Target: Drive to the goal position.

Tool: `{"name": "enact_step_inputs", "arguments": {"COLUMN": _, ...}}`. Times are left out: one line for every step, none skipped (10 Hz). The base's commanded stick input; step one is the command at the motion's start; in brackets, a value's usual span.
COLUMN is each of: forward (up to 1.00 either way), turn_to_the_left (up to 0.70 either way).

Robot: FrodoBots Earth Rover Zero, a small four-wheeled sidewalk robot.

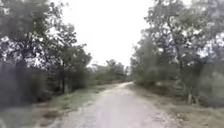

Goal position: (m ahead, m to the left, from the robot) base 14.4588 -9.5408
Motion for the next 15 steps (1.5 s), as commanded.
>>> {"name": "enact_step_inputs", "arguments": {"forward": 0.85, "turn_to_the_left": 0.00}}
{"name": "enact_step_inputs", "arguments": {"forward": 0.85, "turn_to_the_left": 0.00}}
{"name": "enact_step_inputs", "arguments": {"forward": 0.85, "turn_to_the_left": 0.00}}
{"name": "enact_step_inputs", "arguments": {"forward": 0.85, "turn_to_the_left": 0.00}}
{"name": "enact_step_inputs", "arguments": {"forward": 0.85, "turn_to_the_left": 0.00}}
{"name": "enact_step_inputs", "arguments": {"forward": 0.85, "turn_to_the_left": 0.00}}
{"name": "enact_step_inputs", "arguments": {"forward": 0.85, "turn_to_the_left": 0.00}}
{"name": "enact_step_inputs", "arguments": {"forward": 0.85, "turn_to_the_left": 0.00}}
{"name": "enact_step_inputs", "arguments": {"forward": 0.85, "turn_to_the_left": 0.00}}
{"name": "enact_step_inputs", "arguments": {"forward": 0.85, "turn_to_the_left": 0.00}}
{"name": "enact_step_inputs", "arguments": {"forward": 0.85, "turn_to_the_left": 0.00}}
{"name": "enact_step_inputs", "arguments": {"forward": 0.85, "turn_to_the_left": 0.00}}
{"name": "enact_step_inputs", "arguments": {"forward": 0.85, "turn_to_the_left": 0.00}}
{"name": "enact_step_inputs", "arguments": {"forward": 0.85, "turn_to_the_left": 0.00}}
{"name": "enact_step_inputs", "arguments": {"forward": 0.85, "turn_to_the_left": 0.00}}
